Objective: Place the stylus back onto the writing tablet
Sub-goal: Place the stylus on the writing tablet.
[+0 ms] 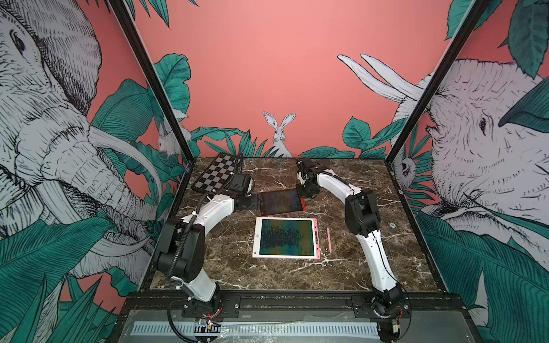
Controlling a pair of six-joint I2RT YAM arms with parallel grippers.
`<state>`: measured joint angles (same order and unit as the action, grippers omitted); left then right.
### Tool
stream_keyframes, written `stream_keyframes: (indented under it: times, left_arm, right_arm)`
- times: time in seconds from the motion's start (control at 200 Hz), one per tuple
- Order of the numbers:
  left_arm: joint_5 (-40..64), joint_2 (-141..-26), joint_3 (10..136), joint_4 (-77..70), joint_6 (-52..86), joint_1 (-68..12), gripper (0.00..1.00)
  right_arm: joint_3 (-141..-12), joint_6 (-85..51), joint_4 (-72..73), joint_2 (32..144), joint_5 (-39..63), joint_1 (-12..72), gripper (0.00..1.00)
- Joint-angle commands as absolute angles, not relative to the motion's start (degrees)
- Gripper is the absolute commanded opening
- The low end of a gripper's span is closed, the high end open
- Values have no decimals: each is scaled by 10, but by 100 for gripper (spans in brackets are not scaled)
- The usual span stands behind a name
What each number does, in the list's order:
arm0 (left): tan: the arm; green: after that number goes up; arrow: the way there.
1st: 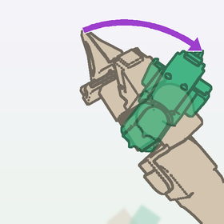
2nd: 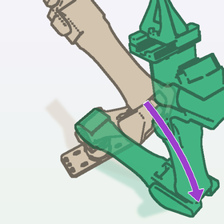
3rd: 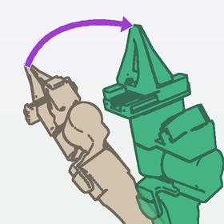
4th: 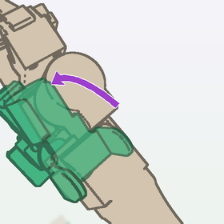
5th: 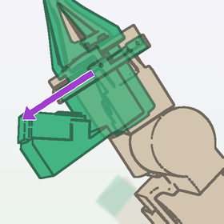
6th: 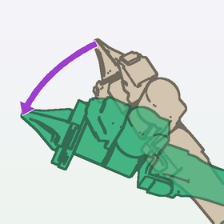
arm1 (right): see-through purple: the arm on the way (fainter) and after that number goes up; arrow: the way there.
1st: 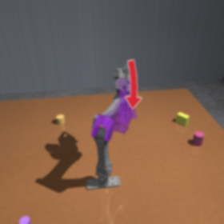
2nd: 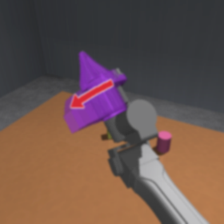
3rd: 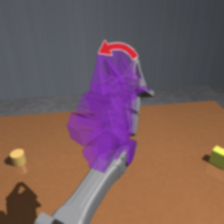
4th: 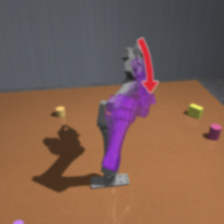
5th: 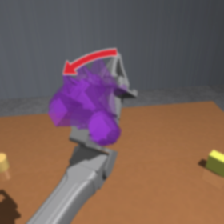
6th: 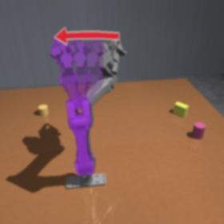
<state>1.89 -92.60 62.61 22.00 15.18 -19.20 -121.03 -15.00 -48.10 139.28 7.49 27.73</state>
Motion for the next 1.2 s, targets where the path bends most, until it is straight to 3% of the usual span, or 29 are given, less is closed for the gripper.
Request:
stream_keyframes:
  times: [0.0,0.48,1.195]
  left_arm:
    - [14,-905,618,229,156,-192,79]
    - [14,-895,612,227,157,-192,80]
    - [19,-905,618,224,160,-191,80]
  right_arm:
    - [-1216,-152,-510,1406,64,281,0]
    - [-1207,-153,-478,1334,91,281,1]
    - [-1126,-162,-448,1349,90,281,2]
